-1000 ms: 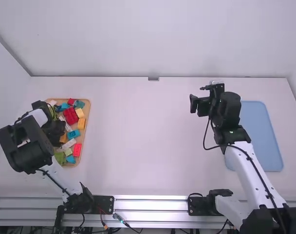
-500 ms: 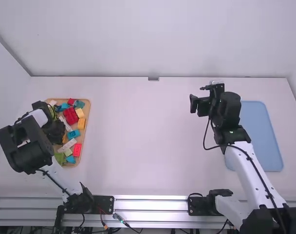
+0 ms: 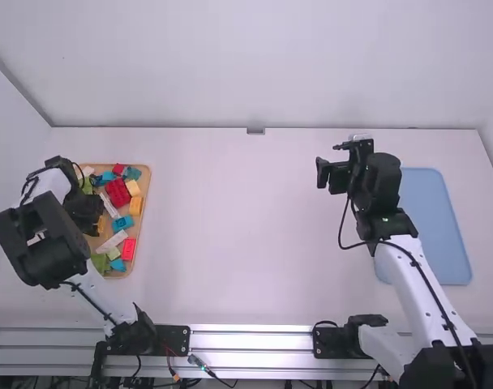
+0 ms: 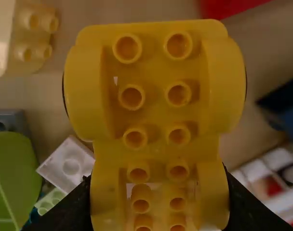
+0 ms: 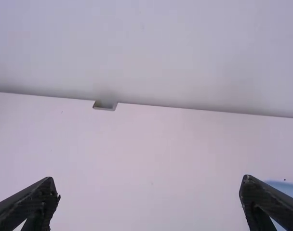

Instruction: Assemble lego blocks to make yellow taxi

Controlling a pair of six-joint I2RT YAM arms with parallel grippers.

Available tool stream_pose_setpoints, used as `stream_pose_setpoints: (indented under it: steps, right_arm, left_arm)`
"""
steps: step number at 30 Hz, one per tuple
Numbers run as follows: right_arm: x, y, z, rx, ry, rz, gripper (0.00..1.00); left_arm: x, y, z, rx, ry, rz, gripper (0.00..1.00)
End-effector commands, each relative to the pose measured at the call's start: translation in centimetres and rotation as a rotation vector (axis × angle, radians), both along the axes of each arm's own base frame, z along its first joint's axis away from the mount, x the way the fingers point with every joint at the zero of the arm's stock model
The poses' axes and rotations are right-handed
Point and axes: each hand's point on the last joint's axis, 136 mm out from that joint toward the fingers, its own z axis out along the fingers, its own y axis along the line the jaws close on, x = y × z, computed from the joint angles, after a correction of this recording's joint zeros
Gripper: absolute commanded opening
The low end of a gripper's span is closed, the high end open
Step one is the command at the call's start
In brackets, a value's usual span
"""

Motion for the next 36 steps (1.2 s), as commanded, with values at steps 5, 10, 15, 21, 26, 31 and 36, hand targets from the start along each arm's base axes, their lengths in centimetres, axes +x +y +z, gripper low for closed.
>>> stream_pose_setpoints:
  steps: [5,10,15,21,26,31,36]
  right_arm:
    - [0.5,0.3,1.7,0.01,-0.031,0.006,0.99]
    - [0.5,0.3,1.7,0.01,-0.031,0.006,0.99]
    - [0.5,0.3,1.7,0.01,-0.031,0.005,0.99]
    - [0.5,0.3,1.7,0.01,-0.031,0.005,0.99]
    - [0.5,0.2,1.6,0.01,-0.025,0.002,0.99]
    - [0.6,-0.5,1.5,0.011,-0.022,-0.016,0.99]
    - [0.8,-1.9,1.5,0.096,-0.002,-0.088,0.99]
  left_arm:
    - [4.3,-2.0,5.2,0.102,-0.093,-0.322,0.01]
    - [8.5,-8.1,8.5,0.203,-0.156,-0.834,0.01]
    - [10.8,-16.0,9.6,0.255,-0.167,-1.367,0.01]
    - [8.9,-29.4,8.4,0.176,-0.219,-2.242,0.02]
    - [4.0,-36.6,6.6,0.077,-0.272,-2.834,0.1]
    - [2.4,-38.1,4.1,0.146,-0.12,-2.995,0.05]
    - [0.3,-40.1,0.3,-0.192,0.003,3.109,0.03]
